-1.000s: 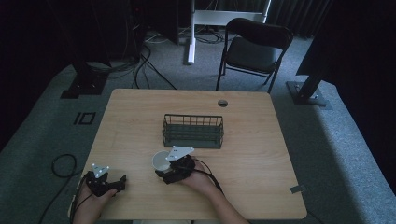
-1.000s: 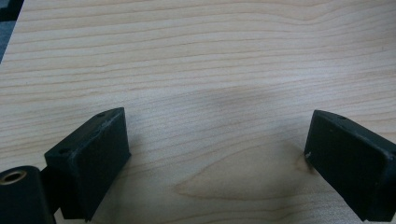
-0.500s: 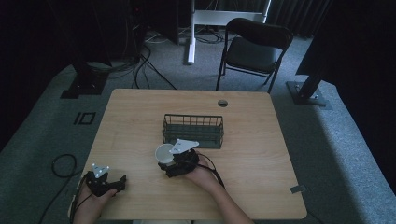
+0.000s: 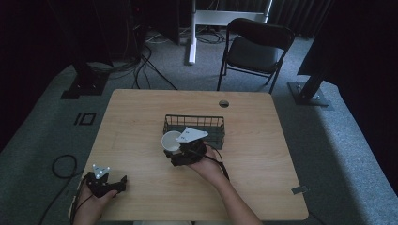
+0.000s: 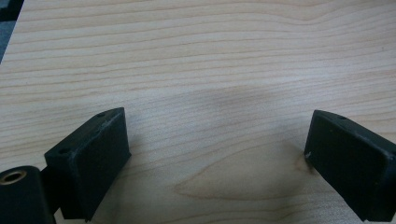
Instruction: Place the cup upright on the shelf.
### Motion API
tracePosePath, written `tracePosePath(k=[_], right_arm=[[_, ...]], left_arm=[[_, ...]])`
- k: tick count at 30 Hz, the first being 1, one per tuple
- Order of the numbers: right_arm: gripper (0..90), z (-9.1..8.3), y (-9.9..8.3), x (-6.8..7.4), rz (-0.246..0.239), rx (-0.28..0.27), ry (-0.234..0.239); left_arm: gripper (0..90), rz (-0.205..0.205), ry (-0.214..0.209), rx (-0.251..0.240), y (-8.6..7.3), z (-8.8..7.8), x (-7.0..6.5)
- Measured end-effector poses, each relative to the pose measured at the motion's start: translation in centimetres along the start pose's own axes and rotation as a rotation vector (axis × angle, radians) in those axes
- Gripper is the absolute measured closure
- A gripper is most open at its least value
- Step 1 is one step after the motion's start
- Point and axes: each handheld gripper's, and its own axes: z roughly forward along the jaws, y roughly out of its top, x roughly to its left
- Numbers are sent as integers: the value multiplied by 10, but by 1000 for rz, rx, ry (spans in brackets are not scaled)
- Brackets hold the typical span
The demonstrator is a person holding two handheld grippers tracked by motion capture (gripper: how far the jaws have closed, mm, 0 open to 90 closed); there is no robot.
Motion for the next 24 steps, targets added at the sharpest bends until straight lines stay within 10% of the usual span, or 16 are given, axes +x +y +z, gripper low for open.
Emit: tracePosePath(k=[24], right_arm=[[202,-24,34,-47,102,-108,-232]], left_arm=[[68,-2,-1,1,0,0,0]])
